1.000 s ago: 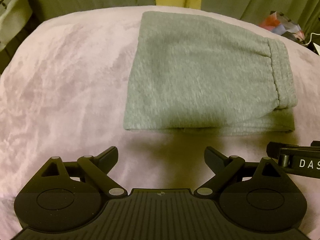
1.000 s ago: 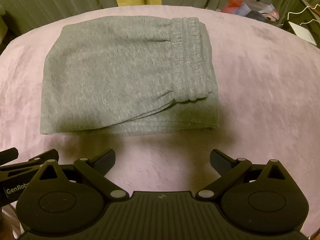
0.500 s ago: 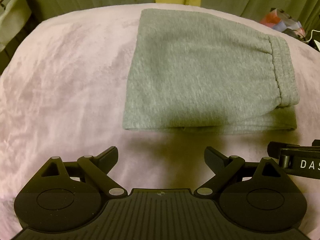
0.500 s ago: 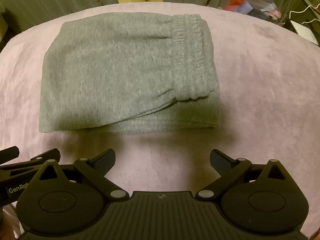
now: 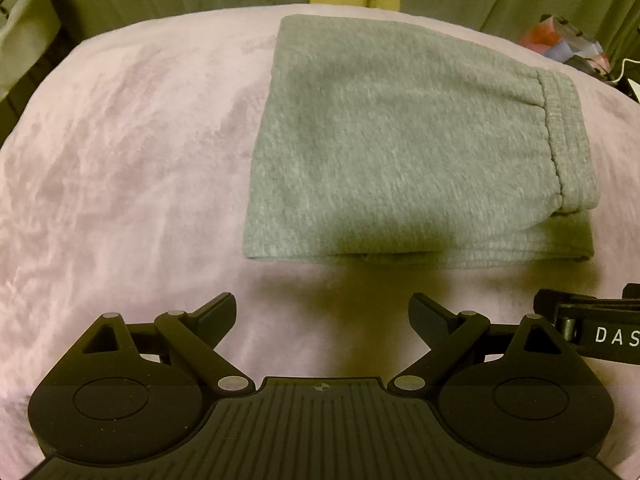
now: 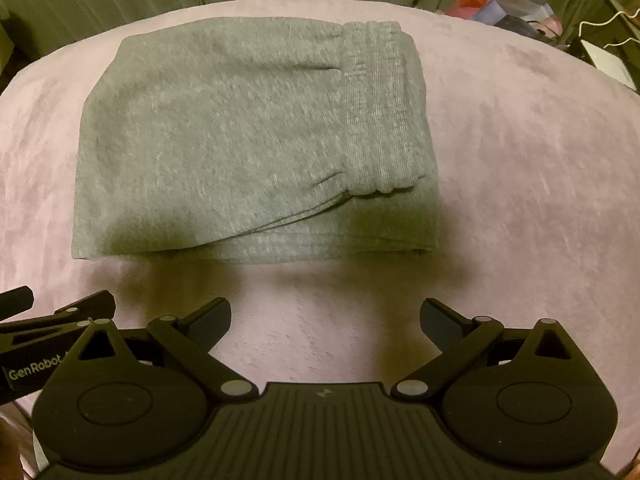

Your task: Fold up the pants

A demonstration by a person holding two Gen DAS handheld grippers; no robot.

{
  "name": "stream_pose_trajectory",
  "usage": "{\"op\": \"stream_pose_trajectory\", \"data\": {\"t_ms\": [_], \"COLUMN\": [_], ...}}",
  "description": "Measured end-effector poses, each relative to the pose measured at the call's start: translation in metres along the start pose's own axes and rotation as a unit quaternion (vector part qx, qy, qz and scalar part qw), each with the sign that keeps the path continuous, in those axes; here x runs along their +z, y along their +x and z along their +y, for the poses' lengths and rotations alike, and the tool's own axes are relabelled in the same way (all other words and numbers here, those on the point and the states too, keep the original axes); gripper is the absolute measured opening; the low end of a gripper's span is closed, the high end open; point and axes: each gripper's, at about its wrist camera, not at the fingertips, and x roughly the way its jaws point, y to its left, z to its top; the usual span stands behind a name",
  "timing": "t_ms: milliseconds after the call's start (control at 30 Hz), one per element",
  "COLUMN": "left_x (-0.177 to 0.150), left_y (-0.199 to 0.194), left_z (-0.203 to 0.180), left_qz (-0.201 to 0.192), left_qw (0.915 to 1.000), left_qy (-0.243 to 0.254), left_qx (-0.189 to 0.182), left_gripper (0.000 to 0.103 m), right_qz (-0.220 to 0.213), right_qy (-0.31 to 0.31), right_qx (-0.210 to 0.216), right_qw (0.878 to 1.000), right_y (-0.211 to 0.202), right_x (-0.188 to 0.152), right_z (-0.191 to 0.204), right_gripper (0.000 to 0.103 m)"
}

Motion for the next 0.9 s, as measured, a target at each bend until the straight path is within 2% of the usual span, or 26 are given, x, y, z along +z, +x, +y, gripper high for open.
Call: {"op": "stream_pose_trajectory", "data": {"t_ms": [433, 900], "left_x": [0.002, 0.004], "left_y": [0.01, 0.013], "left_z": [0.001, 0.003], "left_qz": [0.017, 0.02], "left_qw": [0.9998, 0.9998], "left_qy": [-0.001, -0.005], "left_qx": [-0.007, -0.005], "left_gripper": [0.097, 0.097], "right_qz": [0.021, 0.017], "right_qy": [-0.016, -0.02], "right_qx": [-0.007, -0.003], "right_qw": [1.0, 1.0], "right_y": [0.012, 0.012], "right_x": [0.005, 0.012], "right_z": [0.007, 0.011], "right_gripper": [0.101, 0.101]}}
